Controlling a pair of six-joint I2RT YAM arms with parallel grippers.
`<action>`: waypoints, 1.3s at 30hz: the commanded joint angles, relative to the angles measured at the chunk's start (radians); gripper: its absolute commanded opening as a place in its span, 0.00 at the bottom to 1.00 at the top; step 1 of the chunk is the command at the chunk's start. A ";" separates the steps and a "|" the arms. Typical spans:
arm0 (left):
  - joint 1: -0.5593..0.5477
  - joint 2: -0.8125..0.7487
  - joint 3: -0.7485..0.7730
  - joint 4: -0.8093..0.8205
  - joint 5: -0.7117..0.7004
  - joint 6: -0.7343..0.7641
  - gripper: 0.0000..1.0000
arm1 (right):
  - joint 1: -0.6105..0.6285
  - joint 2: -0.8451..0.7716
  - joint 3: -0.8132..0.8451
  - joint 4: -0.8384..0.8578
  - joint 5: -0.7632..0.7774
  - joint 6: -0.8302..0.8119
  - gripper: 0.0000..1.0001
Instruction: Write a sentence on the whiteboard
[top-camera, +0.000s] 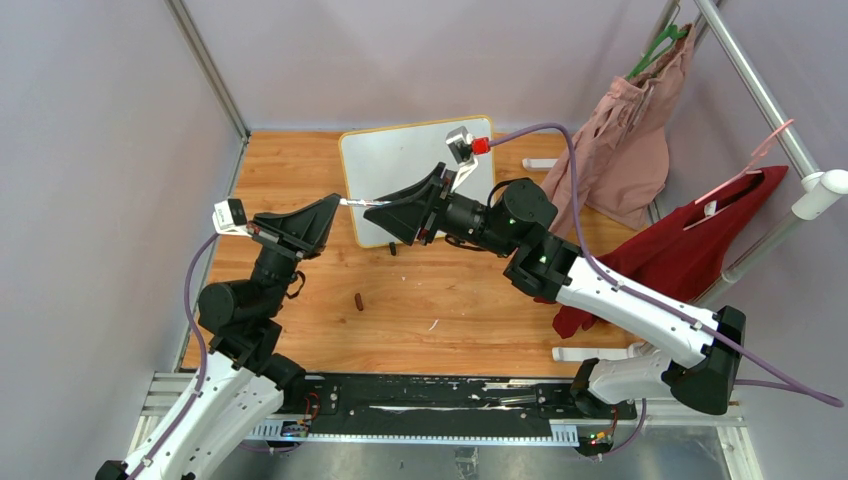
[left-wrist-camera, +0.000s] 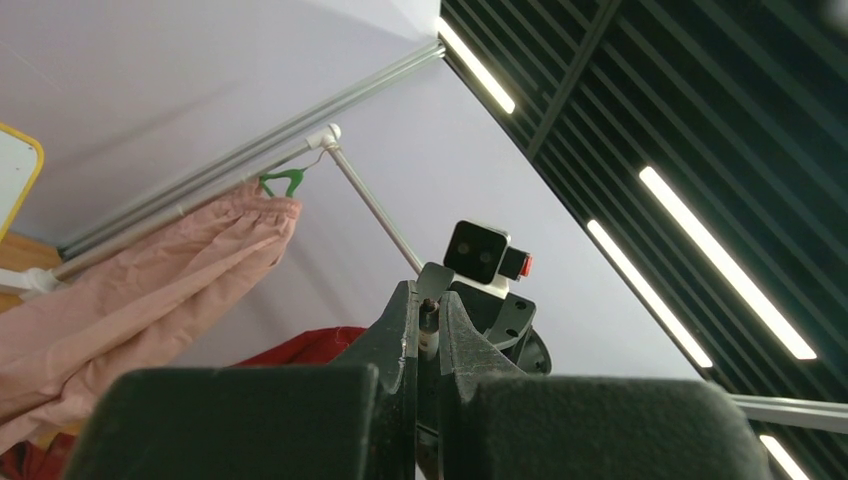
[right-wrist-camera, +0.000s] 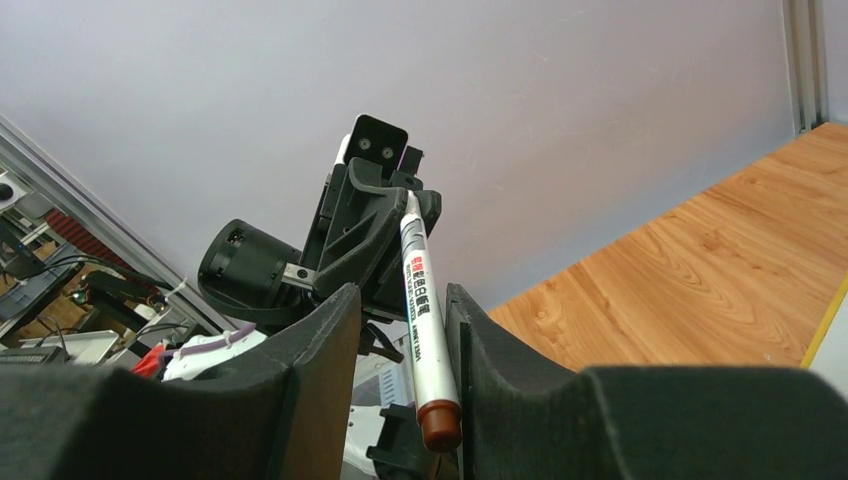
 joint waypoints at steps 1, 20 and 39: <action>-0.005 0.003 -0.001 0.022 0.004 -0.007 0.00 | -0.007 -0.008 0.000 0.053 0.028 -0.008 0.41; -0.005 0.016 -0.003 0.021 0.011 -0.020 0.00 | -0.008 0.008 0.004 0.057 0.036 -0.015 0.32; -0.005 0.016 -0.013 0.021 0.012 -0.019 0.00 | -0.008 0.003 -0.008 0.081 0.056 -0.009 0.37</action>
